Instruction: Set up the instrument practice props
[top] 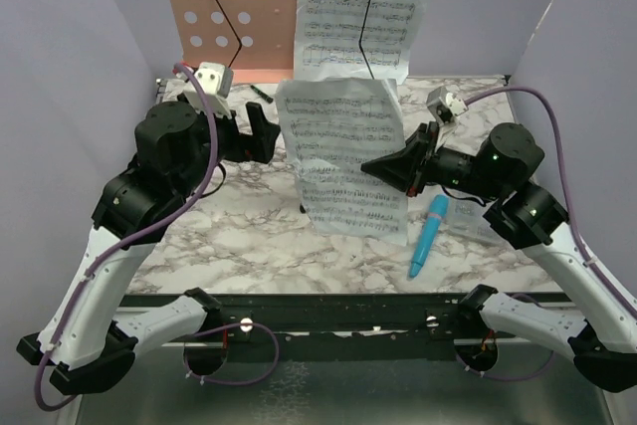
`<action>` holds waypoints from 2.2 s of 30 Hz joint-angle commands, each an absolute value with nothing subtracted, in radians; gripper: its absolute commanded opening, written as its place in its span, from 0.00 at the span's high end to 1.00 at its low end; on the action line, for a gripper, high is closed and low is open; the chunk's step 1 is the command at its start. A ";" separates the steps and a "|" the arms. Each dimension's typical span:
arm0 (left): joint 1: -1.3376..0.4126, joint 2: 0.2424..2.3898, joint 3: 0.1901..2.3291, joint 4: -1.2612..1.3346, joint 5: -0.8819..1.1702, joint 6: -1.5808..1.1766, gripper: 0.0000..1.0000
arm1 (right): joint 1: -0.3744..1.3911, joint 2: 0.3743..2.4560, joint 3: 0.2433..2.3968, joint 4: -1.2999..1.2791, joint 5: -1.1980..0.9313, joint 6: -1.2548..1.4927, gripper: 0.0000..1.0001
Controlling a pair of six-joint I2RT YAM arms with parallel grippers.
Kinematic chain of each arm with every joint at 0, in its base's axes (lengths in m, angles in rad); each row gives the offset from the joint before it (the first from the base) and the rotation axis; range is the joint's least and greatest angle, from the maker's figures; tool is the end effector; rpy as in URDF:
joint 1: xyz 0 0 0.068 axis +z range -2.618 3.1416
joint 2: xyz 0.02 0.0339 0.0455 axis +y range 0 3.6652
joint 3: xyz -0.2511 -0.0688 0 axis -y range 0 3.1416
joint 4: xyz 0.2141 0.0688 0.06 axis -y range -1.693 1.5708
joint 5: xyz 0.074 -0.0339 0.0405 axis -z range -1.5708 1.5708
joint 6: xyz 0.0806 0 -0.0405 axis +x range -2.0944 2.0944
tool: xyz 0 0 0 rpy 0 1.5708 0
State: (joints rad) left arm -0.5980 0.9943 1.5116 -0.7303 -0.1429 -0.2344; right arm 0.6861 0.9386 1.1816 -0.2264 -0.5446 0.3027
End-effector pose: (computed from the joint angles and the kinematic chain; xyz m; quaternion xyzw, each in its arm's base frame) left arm 0.1634 -0.0974 0.4495 0.0963 0.7716 -0.2024 0.5953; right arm 0.1344 0.1640 0.4282 -0.3169 0.6265 0.4918 0.5150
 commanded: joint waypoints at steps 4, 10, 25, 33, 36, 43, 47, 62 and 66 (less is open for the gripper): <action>-0.600 1.091 1.782 -0.891 -0.262 -0.186 0.05 | 0.690 0.969 1.307 -0.213 -0.472 0.287 0.99; -0.601 1.200 1.976 -0.954 -0.287 -0.158 0.05 | 0.690 1.024 1.389 -0.209 -0.449 0.274 0.99; -0.600 1.359 2.198 -0.910 -0.279 -0.202 0.14 | 0.690 1.121 1.510 -0.176 -0.430 0.284 1.00; -0.600 1.361 2.212 -0.879 -0.374 -0.234 0.23 | 0.690 1.147 1.560 -0.191 -0.346 0.308 0.99; -0.600 1.366 2.226 -0.888 -0.389 -0.234 0.25 | 0.690 1.161 1.582 -0.199 -0.347 0.304 0.99; -0.585 1.415 2.281 -0.947 -0.360 -0.237 0.24 | 0.690 1.177 1.607 -0.207 -0.355 0.302 0.99; -0.543 1.414 2.266 -0.934 -0.326 -0.249 0.23 | 0.690 1.181 1.618 -0.213 -0.362 0.301 1.00; -0.228 1.369 2.090 -0.742 0.191 -0.364 0.31 | 0.690 1.197 1.649 -0.221 -0.348 0.290 1.00; -0.214 1.363 2.070 -0.692 0.235 -0.388 0.35 | 0.691 1.220 1.681 -0.209 -0.345 0.288 0.99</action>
